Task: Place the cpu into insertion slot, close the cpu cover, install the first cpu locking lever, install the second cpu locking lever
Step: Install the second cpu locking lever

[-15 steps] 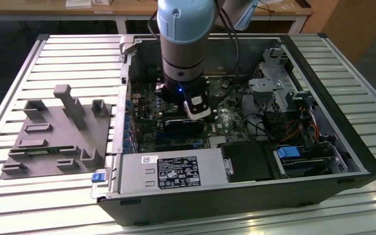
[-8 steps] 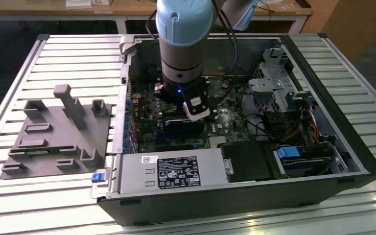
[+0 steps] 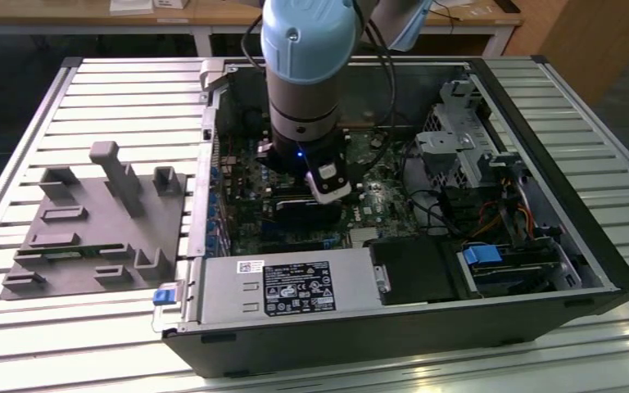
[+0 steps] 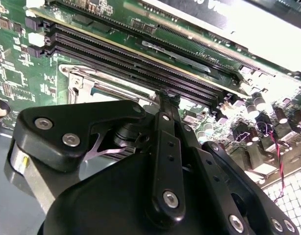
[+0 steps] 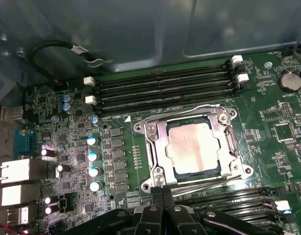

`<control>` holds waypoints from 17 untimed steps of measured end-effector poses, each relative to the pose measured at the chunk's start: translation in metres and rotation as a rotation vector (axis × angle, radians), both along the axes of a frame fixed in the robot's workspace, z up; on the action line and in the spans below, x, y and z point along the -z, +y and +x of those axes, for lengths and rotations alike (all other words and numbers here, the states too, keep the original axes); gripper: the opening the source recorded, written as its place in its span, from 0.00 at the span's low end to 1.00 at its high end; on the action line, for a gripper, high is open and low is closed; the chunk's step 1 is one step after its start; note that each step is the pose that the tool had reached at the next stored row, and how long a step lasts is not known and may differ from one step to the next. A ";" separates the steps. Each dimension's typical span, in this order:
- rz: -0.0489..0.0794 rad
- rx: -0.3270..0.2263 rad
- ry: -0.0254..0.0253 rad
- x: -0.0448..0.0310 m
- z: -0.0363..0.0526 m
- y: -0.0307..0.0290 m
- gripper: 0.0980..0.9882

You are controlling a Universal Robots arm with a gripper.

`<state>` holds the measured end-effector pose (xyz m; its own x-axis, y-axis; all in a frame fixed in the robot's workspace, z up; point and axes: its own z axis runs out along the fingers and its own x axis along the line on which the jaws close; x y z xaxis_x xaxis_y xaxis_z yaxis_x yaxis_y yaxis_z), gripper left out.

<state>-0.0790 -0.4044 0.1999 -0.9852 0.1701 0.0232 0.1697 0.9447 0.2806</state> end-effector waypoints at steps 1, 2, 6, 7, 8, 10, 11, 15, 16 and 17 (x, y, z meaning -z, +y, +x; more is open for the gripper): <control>0.001 -0.003 0.0000 0.0004 0.0000 0.0000 0.00; 0.003 -0.005 0.0000 0.0007 0.0000 0.0000 0.00; 0.011 -0.012 0.0001 0.0021 -0.0003 -0.0001 0.00; 0.014 -0.014 0.0001 0.0025 -0.0003 0.0000 0.00; 0.017 -0.016 0.0000 0.0030 -0.0004 0.0000 0.00; 0.022 -0.021 0.0000 0.0040 -0.0005 0.0000 0.00; 0.023 -0.022 0.0000 0.0045 -0.0006 0.0000 0.00; 0.030 -0.030 0.0000 0.0061 -0.0011 -0.0002 0.00; 0.032 -0.031 0.0001 0.0066 -0.0013 -0.0002 0.00; 0.034 -0.033 0.0000 0.0071 -0.0017 -0.0002 0.00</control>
<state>-0.0807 -0.4046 0.1928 -0.9902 0.1368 0.0284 0.1388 0.9397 0.3124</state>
